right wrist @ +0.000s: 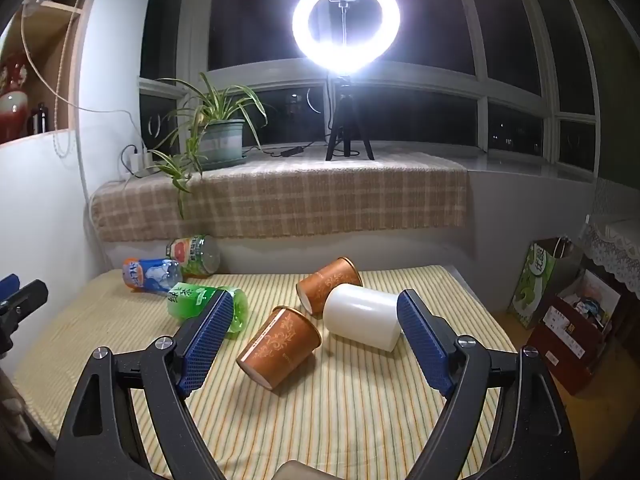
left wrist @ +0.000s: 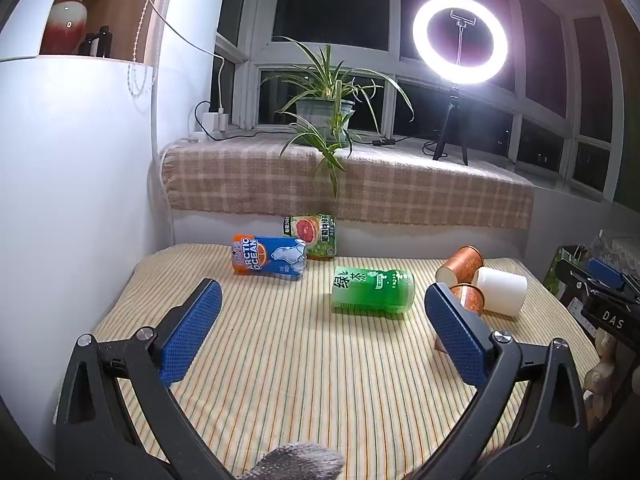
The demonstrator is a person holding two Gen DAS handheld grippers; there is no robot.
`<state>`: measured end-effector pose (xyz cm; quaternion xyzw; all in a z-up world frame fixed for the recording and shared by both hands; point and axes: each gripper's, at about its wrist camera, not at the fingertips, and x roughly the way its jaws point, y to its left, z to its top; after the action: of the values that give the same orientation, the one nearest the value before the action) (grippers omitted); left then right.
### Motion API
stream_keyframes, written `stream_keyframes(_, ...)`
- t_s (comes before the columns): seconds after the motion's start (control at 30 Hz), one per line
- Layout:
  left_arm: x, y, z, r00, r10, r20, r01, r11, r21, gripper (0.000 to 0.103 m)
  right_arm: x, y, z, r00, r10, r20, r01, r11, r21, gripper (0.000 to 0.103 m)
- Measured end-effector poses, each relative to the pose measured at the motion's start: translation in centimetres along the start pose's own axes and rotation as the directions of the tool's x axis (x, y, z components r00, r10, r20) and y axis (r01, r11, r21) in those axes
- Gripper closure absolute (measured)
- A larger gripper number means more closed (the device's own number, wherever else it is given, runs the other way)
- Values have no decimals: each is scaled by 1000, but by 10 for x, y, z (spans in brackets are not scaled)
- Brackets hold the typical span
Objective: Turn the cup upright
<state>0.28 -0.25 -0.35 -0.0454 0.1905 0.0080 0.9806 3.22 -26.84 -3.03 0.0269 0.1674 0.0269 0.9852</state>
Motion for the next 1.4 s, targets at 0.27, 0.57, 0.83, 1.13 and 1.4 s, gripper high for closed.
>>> stream_keyframes(0.27,0,0,-3,1000,0,-3,0,1000,0,0,5,3,-1,1000,0,-3,0,1000,-5,19)
stream_keyframes(0.57,1,0,-3,1000,-2,-4,2,1000,-2,0,4,5,-1,1000,2,-4,-2,1000,-7,19)
stream_keyframes(0.83,1,0,-3,1000,-1,-6,1,1000,-2,0,5,8,2,1000,6,-10,-6,1000,-11,19)
stream_keyframes(1.13,5,-1,-6,1000,0,-6,0,1000,-1,0,6,12,4,1000,20,-13,-20,1000,-20,19)
stream_keyframes(1.4,5,12,-7,1000,12,-8,-12,1000,-7,0,10,17,3,999,37,-25,-37,999,-28,19)
